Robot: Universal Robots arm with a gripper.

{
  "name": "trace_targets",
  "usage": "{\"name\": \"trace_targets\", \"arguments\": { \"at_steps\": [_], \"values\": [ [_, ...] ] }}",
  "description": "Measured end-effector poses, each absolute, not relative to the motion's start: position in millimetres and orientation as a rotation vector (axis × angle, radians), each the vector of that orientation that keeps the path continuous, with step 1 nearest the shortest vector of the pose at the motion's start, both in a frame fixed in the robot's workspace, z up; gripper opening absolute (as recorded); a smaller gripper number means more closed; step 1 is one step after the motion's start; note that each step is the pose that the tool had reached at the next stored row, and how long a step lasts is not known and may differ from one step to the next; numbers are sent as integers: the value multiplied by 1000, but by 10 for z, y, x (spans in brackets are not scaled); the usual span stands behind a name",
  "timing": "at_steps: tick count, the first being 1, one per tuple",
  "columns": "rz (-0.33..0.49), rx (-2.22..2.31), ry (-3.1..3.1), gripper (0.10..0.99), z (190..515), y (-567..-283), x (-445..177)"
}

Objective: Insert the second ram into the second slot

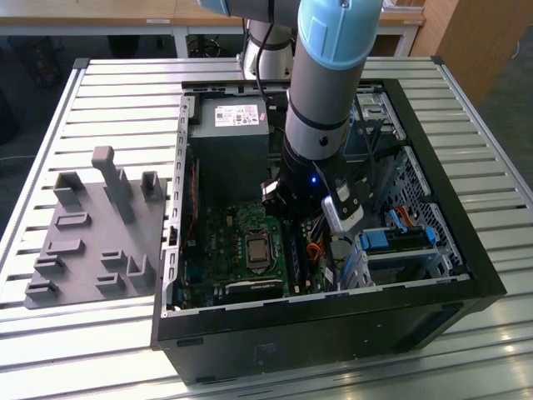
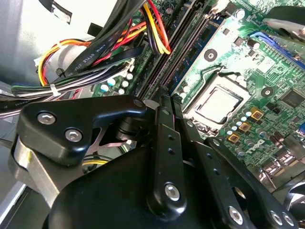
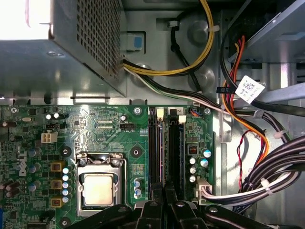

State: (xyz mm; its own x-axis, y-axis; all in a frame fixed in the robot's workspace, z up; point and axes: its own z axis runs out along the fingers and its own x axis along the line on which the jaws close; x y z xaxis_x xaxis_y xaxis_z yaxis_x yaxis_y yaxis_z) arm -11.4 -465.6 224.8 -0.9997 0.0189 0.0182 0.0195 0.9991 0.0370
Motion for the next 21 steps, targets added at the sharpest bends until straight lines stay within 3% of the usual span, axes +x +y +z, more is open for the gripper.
{"name": "trace_targets", "arguments": {
  "at_steps": [21],
  "values": [
    [-58, -14, -3121, 137, 2217, -4656, -119]
  ]
}}
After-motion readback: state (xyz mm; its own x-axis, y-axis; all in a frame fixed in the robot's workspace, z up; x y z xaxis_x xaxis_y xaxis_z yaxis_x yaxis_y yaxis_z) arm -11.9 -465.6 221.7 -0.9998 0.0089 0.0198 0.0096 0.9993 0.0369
